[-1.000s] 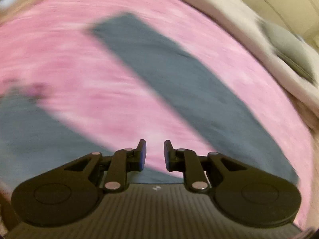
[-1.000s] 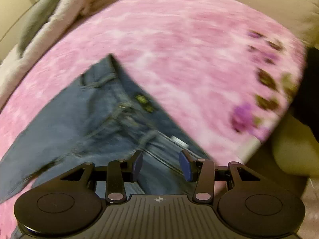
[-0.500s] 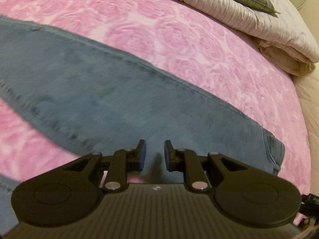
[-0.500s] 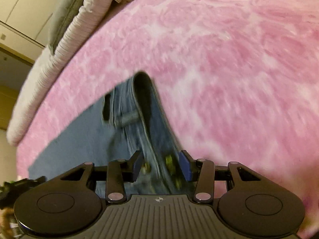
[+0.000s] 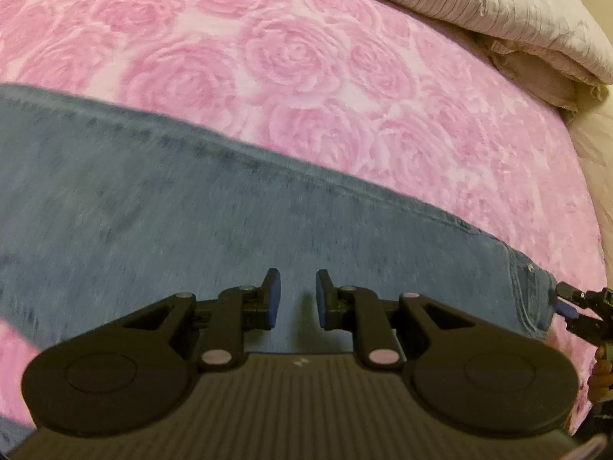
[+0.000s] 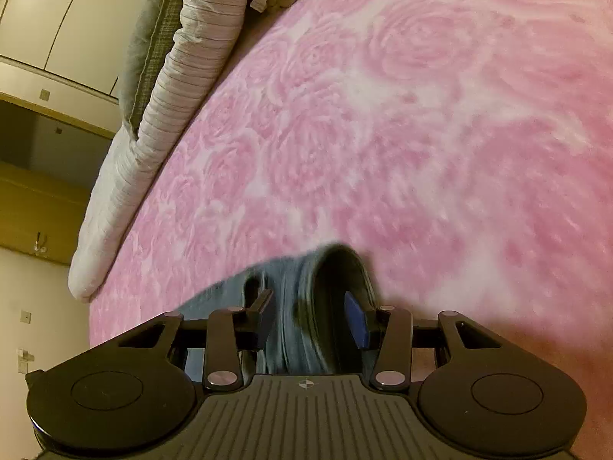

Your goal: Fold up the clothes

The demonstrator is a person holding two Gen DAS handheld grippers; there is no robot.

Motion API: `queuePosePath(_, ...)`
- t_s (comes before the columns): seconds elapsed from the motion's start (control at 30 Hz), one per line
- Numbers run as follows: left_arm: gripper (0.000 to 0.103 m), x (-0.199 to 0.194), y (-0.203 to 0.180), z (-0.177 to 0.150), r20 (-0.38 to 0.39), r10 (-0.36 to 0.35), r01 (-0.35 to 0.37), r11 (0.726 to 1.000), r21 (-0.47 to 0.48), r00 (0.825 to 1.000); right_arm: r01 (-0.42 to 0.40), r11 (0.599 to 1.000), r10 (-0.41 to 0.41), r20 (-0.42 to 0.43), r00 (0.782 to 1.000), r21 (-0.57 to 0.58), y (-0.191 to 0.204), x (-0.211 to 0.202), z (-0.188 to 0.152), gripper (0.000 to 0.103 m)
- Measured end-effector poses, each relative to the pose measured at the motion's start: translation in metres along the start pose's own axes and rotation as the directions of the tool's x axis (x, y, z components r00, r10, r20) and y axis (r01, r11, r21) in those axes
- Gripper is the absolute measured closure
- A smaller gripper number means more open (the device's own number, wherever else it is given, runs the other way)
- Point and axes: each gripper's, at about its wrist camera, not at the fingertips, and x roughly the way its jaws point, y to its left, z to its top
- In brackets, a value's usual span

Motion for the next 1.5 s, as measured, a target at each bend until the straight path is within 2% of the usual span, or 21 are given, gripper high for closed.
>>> queuePosePath(0.03,0.089,0.005,-0.001,0.005,-0.003,0.007,-0.007,1.0,0.01,1.0,0.011,1.0,-0.011,0.001,1.0,-0.025,0.003,0.006,0.005,0.102)
queuePosePath(0.23,0.089,0.023,-0.013,0.028,0.036,0.008,-0.01,0.998,0.068,0.999,0.057,0.997,-0.049,0.158,0.986,-0.046,0.003,-0.003,0.009,0.102)
queuePosePath(0.33,0.089,0.034,-0.018,0.033,0.038,0.046,-0.05,0.993,0.103,0.998,0.136,0.99,-0.14,0.142,0.98,0.043,-0.018,0.023,0.002,0.102)
queuePosePath(0.47,0.088,0.026,-0.011,0.03,0.059,0.067,-0.072,0.993,0.09,0.996,0.137,0.983,-0.151,0.109,0.983,0.124,-0.019,0.019,0.014,0.096)
queuePosePath(0.53,0.088,0.014,-0.004,0.024,0.064,0.086,-0.09,0.994,0.069,0.994,0.179,0.979,-0.19,0.115,0.975,0.1,-0.017,0.002,0.017,0.07)
queuePosePath(0.6,0.088,0.002,0.003,0.017,0.068,0.101,-0.104,0.994,0.042,0.993,0.26,0.962,-0.269,0.15,0.951,0.078,-0.015,-0.024,0.015,0.067)
queuePosePath(0.67,0.088,-0.016,0.011,0.006,0.074,0.1,-0.101,0.995,0.007,0.992,0.291,0.956,-0.293,0.162,0.942,0.037,-0.009,-0.05,0.002,0.067)
queuePosePath(0.7,0.088,-0.025,0.014,-0.002,0.075,0.098,-0.097,0.995,-0.009,0.992,0.287,0.958,-0.283,0.151,0.947,-0.004,-0.003,-0.061,-0.007,0.067)
queuePosePath(0.8,0.088,-0.045,0.02,-0.027,0.054,0.089,-0.087,0.996,-0.037,0.995,0.22,0.957,-0.215,0.048,0.976,-0.192,0.02,-0.078,-0.048,0.067)
queuePosePath(0.87,0.088,-0.053,0.023,-0.044,0.027,0.076,-0.075,0.996,-0.049,0.997,0.199,0.924,-0.227,-0.049,0.973,-0.326,0.031,-0.072,-0.079,0.067)
queuePosePath(1.0,0.088,-0.062,0.026,-0.075,-0.009,0.071,-0.072,0.995,-0.065,0.997,0.178,0.883,-0.262,-0.142,0.955,-0.434,0.031,-0.049,-0.115,0.067)
queuePosePath(1.13,0.088,-0.067,0.032,-0.096,-0.027,0.068,-0.07,0.992,-0.101,0.997,0.178,0.825,-0.273,-0.103,0.956,-0.536,0.039,-0.044,-0.135,0.067)
queuePosePath(1.23,0.088,-0.071,0.033,-0.103,-0.025,0.063,-0.065,0.992,-0.105,0.998,0.192,0.761,-0.284,-0.052,0.957,-0.62,0.048,-0.041,-0.139,0.067)
queuePosePath(1.3,0.088,-0.071,0.034,-0.106,-0.024,0.057,-0.06,0.992,-0.107,0.998,0.173,0.724,-0.281,-0.056,0.958,-0.668,0.053,-0.037,-0.14,0.067)
queuePosePath(1.37,0.088,-0.07,0.034,-0.108,-0.023,0.052,-0.054,0.992,-0.111,0.998,0.14,0.69,-0.266,-0.069,0.961,-0.71,0.057,-0.034,-0.146,0.075)
queuePosePath(1.43,0.088,-0.069,0.035,-0.111,-0.025,0.053,-0.055,0.992,-0.112,0.998,0.15,0.63,-0.289,-0.05,0.956,-0.762,0.061,-0.033,-0.153,0.096)
queuePosePath(1.47,0.088,-0.069,0.035,-0.112,-0.026,0.053,-0.055,0.992,-0.115,0.998,0.167,0.622,-0.3,-0.036,0.953,-0.765,0.06,-0.033,-0.154,0.097)
queuePosePath(1.5,0.088,-0.069,0.035,-0.113,-0.026,0.052,-0.054,0.992,-0.117,0.998,0.181,0.635,-0.299,-0.023,0.954,-0.751,0.058,-0.035,-0.153,0.098)
